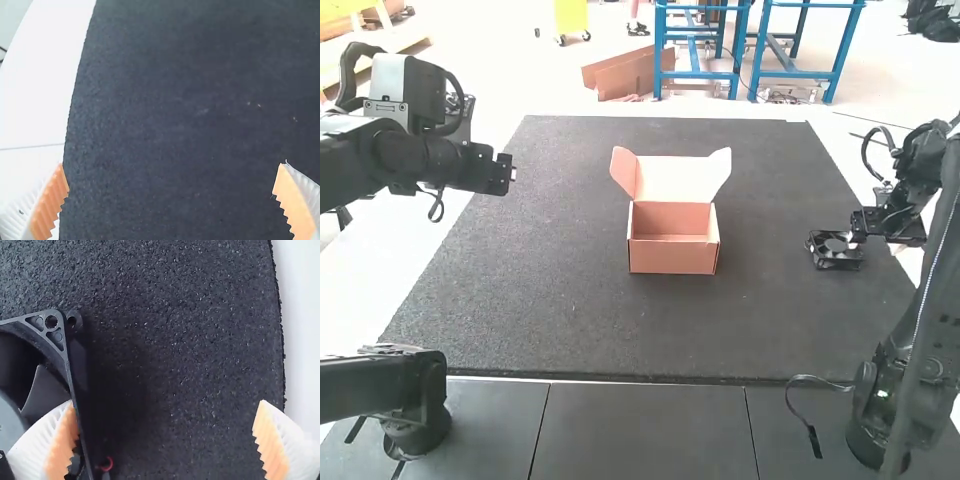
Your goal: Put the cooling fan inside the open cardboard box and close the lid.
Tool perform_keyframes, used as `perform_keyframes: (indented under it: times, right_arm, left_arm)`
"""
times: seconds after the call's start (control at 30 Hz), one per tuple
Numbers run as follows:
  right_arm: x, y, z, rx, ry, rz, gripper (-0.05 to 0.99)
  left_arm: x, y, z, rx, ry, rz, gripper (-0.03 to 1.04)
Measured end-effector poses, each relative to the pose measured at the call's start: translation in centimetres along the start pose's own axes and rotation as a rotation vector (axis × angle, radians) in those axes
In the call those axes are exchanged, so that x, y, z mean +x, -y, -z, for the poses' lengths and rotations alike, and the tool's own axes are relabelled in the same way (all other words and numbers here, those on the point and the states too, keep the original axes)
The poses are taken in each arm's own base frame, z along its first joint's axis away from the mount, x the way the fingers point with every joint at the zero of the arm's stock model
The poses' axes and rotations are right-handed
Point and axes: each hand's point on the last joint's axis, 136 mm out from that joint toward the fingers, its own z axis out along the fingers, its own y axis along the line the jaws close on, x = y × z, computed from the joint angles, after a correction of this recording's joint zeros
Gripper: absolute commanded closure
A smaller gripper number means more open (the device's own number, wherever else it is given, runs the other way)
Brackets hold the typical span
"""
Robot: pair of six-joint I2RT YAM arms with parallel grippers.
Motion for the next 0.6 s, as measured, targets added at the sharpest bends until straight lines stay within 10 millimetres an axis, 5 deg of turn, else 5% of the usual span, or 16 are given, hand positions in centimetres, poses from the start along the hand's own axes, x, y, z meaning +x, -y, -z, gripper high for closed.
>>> perform_keyframes:
  times: [0.1,0.43,0.5,0.6]
  right_arm:
    - [0.4,-0.2,-0.2,-0.005,-0.01,0.004,0.46]
    - [0.4,-1.3,-0.2,-0.039,-0.011,0.028,0.77]
    - [0.5,-1.4,-0.2,-0.049,-0.012,0.031,0.91]
    - [0.6,-1.8,-0.3,-0.069,-0.01,0.03,0.95]
  left_arm:
    - [0.0,0.0,0.0,0.0,0.001,0.001,0.04]
    - [-0.3,0.0,0.0,-0.001,0.012,0.014,0.04]
    - [-0.5,0.0,0.1,-0.001,0.021,0.018,0.04]
    - [-1.0,-0.1,0.4,-0.002,0.043,0.023,0.04]
